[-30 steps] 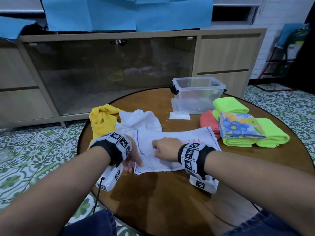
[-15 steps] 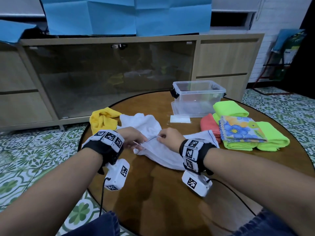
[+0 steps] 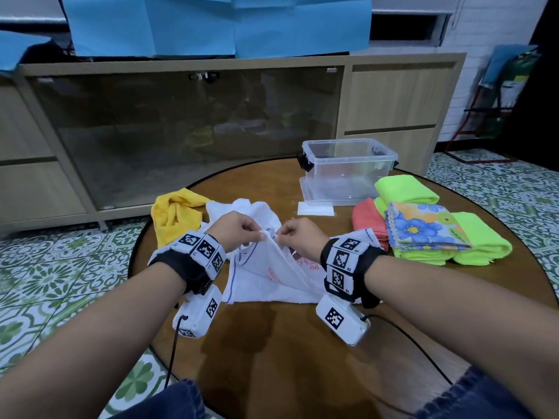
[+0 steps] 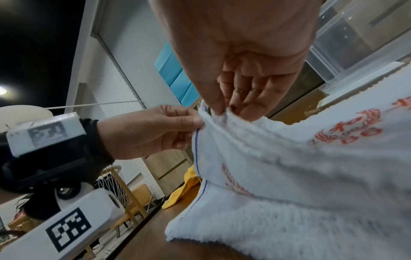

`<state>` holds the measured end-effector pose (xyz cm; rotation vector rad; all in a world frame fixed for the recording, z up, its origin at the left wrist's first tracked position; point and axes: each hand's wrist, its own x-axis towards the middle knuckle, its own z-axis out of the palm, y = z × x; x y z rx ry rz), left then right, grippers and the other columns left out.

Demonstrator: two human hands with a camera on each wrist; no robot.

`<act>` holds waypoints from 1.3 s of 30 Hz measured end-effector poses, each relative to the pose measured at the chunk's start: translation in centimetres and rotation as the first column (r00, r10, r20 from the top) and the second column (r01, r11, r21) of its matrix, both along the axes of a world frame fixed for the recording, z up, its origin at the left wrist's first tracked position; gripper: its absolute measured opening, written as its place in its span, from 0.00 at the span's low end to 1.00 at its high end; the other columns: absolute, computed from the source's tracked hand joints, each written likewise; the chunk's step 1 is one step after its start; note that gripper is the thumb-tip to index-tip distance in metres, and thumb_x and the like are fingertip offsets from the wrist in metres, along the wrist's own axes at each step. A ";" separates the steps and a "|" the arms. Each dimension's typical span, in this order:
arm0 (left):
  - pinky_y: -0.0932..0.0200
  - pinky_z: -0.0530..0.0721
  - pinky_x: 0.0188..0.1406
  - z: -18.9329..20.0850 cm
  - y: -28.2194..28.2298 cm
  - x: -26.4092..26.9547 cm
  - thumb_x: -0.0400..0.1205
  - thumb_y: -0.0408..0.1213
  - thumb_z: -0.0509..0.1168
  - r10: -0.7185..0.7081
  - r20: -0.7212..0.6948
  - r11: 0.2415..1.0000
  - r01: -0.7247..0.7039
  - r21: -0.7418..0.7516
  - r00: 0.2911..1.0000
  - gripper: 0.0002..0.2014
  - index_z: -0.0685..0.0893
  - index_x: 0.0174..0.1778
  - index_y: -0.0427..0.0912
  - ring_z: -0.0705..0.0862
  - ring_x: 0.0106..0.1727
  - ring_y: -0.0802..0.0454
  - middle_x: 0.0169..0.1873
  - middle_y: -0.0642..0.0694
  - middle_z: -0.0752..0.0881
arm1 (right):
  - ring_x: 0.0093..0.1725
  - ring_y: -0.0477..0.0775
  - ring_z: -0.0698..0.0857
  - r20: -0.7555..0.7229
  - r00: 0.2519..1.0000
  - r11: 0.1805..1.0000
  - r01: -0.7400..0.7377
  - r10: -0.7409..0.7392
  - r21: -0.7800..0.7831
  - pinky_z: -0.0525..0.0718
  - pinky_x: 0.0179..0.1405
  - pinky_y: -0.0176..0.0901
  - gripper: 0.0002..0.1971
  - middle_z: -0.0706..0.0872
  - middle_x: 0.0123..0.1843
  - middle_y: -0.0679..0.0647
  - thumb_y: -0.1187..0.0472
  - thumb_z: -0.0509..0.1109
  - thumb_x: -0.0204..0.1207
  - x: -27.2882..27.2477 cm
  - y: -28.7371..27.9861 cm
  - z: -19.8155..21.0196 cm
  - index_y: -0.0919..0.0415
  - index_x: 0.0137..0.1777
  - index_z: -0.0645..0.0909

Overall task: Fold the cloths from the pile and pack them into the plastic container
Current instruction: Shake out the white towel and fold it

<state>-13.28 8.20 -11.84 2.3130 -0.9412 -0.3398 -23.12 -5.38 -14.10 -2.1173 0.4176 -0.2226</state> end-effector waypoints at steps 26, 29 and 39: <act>0.60 0.65 0.27 -0.4 0.3 1.7 0.79 0.41 0.68 0.133 0.202 0.987 -0.149 0.067 0.970 0.16 0.71 0.28 0.45 0.74 0.34 0.49 0.27 0.49 0.73 | 0.47 0.57 0.80 -0.301 0.950 0.899 -0.203 0.084 -0.388 0.76 0.39 0.44 0.13 0.81 0.55 0.59 0.68 0.66 0.74 -1.7 -1.1 0.5 0.60 0.56 0.70; 0.58 0.66 0.30 -0.5 0.7 1.9 0.79 0.41 0.67 0.142 0.207 0.983 -0.162 0.083 0.968 0.16 0.72 0.29 0.40 0.75 0.35 0.46 0.28 0.45 0.75 | 0.45 0.56 0.78 -0.216 0.964 0.895 -0.231 0.157 -0.381 0.75 0.37 0.44 0.13 0.77 0.50 0.54 0.68 0.67 0.74 -2.1 -2.1 1.1 0.55 0.53 0.68; 0.61 0.61 0.25 0.0 0.9 2.1 0.82 0.42 0.64 0.185 0.294 0.951 -0.246 0.188 0.938 0.17 0.69 0.29 0.45 0.73 0.39 0.47 0.28 0.49 0.71 | 0.26 0.50 0.62 -0.435 0.879 0.839 -0.378 0.194 -0.391 0.58 0.28 0.42 0.24 0.64 0.25 0.51 0.56 0.68 0.79 -2.9 -4.2 1.8 0.57 0.23 0.64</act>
